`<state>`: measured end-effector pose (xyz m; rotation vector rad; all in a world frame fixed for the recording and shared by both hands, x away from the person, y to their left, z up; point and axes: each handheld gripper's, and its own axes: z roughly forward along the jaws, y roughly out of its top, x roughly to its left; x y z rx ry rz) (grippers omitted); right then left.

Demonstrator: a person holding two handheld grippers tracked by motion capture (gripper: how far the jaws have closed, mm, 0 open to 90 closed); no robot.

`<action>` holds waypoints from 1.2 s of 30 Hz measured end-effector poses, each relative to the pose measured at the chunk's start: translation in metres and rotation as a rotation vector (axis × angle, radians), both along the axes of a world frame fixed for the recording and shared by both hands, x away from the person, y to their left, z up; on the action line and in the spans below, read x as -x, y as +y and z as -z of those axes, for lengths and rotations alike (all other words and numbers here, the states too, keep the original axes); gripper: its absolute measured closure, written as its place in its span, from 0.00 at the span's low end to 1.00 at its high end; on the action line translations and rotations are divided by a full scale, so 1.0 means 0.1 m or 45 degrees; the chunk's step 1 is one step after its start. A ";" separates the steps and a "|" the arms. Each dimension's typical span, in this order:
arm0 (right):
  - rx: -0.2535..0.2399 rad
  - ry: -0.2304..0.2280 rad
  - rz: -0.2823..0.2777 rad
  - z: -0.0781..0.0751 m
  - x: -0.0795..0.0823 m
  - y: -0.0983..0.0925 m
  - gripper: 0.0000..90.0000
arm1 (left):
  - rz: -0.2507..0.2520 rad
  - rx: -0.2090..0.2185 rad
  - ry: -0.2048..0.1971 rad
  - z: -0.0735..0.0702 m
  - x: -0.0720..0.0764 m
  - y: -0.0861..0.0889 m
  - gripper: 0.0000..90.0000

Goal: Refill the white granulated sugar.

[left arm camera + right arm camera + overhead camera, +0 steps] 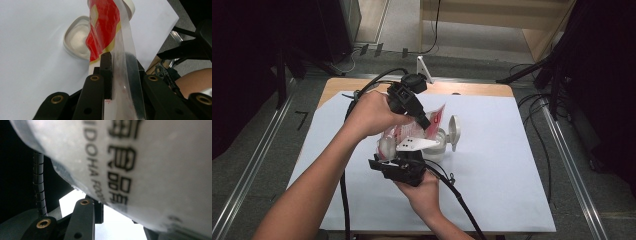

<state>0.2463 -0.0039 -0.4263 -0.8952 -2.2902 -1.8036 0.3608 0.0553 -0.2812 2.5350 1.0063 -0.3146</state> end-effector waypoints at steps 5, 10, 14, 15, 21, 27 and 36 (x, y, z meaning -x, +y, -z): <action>-0.003 0.000 0.000 0.00 0.00 0.00 0.78 | 0.000 -0.001 0.000 0.00 0.00 0.00 0.88; 0.003 -0.007 0.002 0.00 0.00 0.00 0.78 | -0.002 -0.001 0.000 -0.01 0.01 0.00 0.88; 0.003 -0.005 0.002 0.00 0.00 0.00 0.78 | 0.002 -0.006 0.002 0.00 0.00 0.00 0.88; 0.003 -0.005 0.002 0.00 0.00 0.00 0.78 | 0.002 -0.006 0.002 0.00 0.00 0.00 0.88; 0.007 -0.006 0.005 0.01 0.00 0.00 0.78 | 0.002 -0.006 0.001 0.00 0.00 0.00 0.89; 0.007 -0.006 0.003 0.01 0.00 0.00 0.78 | 0.001 -0.007 0.002 0.00 0.00 0.00 0.89; 0.008 -0.009 0.003 0.01 0.00 0.00 0.78 | -0.003 -0.003 0.001 0.00 0.01 -0.01 0.89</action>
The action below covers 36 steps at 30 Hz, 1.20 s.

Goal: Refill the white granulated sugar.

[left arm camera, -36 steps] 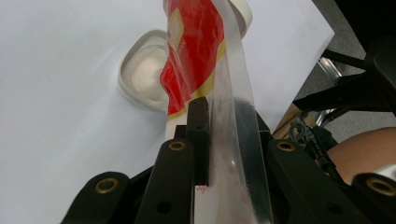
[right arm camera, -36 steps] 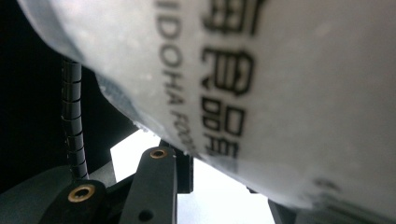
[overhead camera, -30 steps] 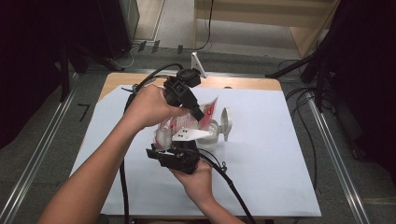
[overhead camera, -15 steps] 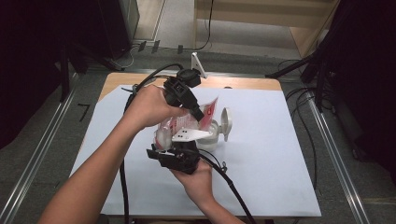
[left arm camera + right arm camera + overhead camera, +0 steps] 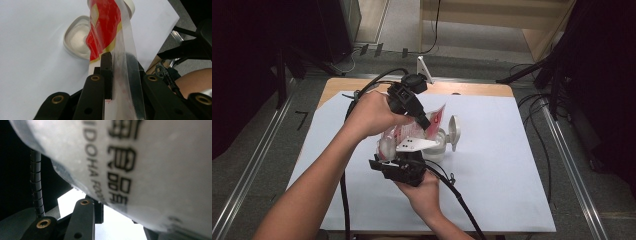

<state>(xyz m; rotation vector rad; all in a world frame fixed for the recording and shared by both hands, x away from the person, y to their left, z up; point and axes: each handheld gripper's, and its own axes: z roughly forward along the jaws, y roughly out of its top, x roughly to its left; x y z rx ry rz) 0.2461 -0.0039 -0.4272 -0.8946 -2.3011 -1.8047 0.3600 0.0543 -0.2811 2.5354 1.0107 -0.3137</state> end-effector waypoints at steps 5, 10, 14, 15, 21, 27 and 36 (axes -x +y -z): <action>-0.008 0.005 0.000 -0.03 0.00 -0.01 0.78 | 0.003 -0.008 -0.003 -0.03 0.00 -0.01 0.89; -0.020 -0.002 -0.010 -0.07 0.00 -0.02 0.76 | 0.014 -0.017 -0.011 -0.07 -0.01 -0.03 0.89; -0.021 0.004 -0.014 -0.07 -0.01 -0.02 0.76 | 0.017 -0.023 -0.011 -0.07 -0.01 -0.03 0.89; -0.019 0.003 -0.015 -0.07 -0.01 -0.02 0.76 | 0.018 -0.026 -0.015 -0.07 -0.01 -0.03 0.89; -0.027 0.012 -0.019 -0.06 -0.02 -0.02 0.74 | 0.009 -0.023 -0.017 -0.06 -0.01 -0.04 0.89; -0.015 -0.004 -0.008 -0.06 0.00 -0.03 0.88 | 0.003 -0.023 -0.008 -0.06 -0.01 -0.04 0.89; -0.033 0.009 -0.024 -0.06 0.00 -0.02 0.79 | 0.005 -0.029 -0.010 -0.05 -0.01 -0.05 0.89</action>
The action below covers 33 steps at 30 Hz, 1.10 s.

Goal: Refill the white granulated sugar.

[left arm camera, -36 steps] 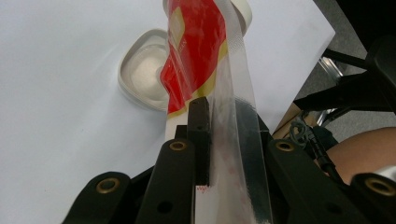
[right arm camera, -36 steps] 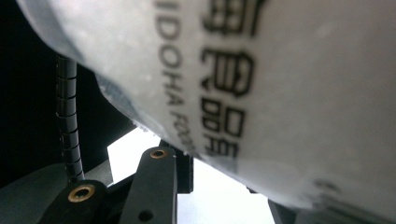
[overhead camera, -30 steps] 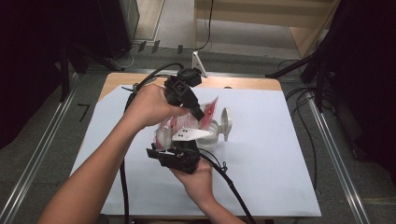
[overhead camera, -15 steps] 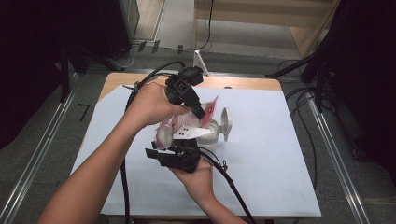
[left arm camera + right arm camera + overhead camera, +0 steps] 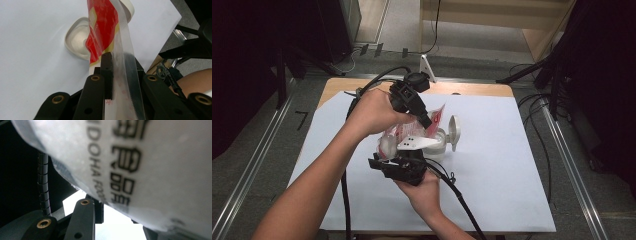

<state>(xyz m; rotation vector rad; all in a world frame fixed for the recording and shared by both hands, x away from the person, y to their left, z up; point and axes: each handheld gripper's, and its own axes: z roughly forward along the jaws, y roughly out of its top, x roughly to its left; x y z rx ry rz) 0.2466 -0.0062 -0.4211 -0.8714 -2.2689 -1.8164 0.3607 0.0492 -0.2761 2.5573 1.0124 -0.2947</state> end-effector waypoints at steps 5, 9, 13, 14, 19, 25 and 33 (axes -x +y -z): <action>0.000 -0.001 0.002 0.00 0.00 0.00 0.78 | -0.002 0.007 -0.005 0.00 0.00 0.00 0.89; 0.000 0.001 -0.001 0.00 0.00 0.00 0.77 | 0.010 -0.001 -0.001 0.00 -0.01 -0.01 0.89; 0.001 -0.002 0.002 0.01 0.00 0.00 0.78 | 0.009 -0.001 -0.003 0.00 0.00 -0.01 0.89; 0.003 -0.002 0.003 0.01 0.00 0.00 0.78 | 0.012 -0.001 -0.001 0.00 -0.01 0.00 0.89; 0.008 -0.006 0.002 0.02 0.00 0.00 0.77 | 0.004 -0.001 -0.004 0.01 0.00 0.00 0.89; 0.045 -0.017 0.004 0.07 -0.01 -0.01 0.75 | 0.009 -0.001 0.000 0.06 0.00 0.02 0.89; 0.109 -0.023 0.028 0.23 -0.01 -0.01 0.71 | 0.002 0.016 0.018 0.15 0.01 0.07 0.90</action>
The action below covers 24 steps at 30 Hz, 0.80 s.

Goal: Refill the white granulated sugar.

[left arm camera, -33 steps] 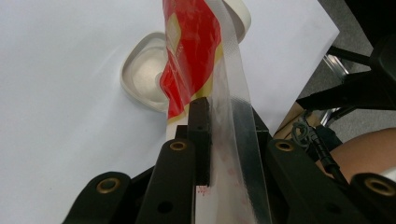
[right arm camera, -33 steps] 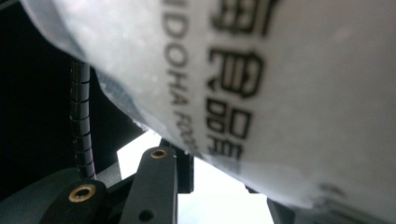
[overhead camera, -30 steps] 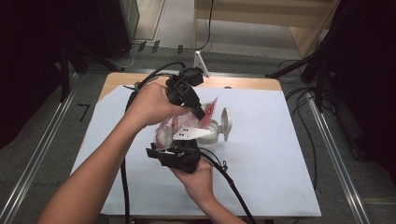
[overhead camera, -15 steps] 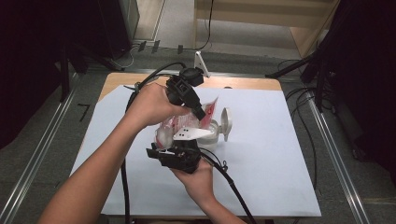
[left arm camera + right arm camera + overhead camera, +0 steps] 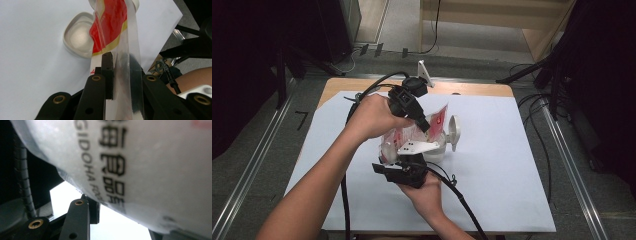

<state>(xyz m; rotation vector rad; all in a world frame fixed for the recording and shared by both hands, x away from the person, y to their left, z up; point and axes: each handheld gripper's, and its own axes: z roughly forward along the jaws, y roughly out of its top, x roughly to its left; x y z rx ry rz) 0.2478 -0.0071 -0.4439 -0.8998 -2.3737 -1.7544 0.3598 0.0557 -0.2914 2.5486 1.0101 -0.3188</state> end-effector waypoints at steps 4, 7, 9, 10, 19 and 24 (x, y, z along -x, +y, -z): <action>0.001 0.013 -0.010 0.05 -0.01 -0.01 0.69 | 0.000 -0.017 -0.037 0.01 0.02 0.03 0.95; -0.003 0.023 -0.015 0.06 -0.01 -0.01 0.69 | -0.004 -0.014 -0.030 0.02 0.02 0.06 0.98; -0.003 0.017 -0.018 0.06 -0.01 0.00 0.69 | -0.003 -0.013 -0.034 0.02 0.03 0.06 0.98; -0.003 0.017 -0.018 0.06 -0.01 0.00 0.69 | -0.005 -0.014 -0.043 0.02 0.03 0.07 0.98; -0.030 0.015 -0.008 0.11 -0.01 -0.04 0.67 | 0.025 -0.009 -0.048 -0.02 0.07 0.09 0.99; -0.037 0.017 0.006 0.13 -0.02 -0.08 0.64 | 0.026 0.010 -0.053 -0.03 0.07 0.12 0.99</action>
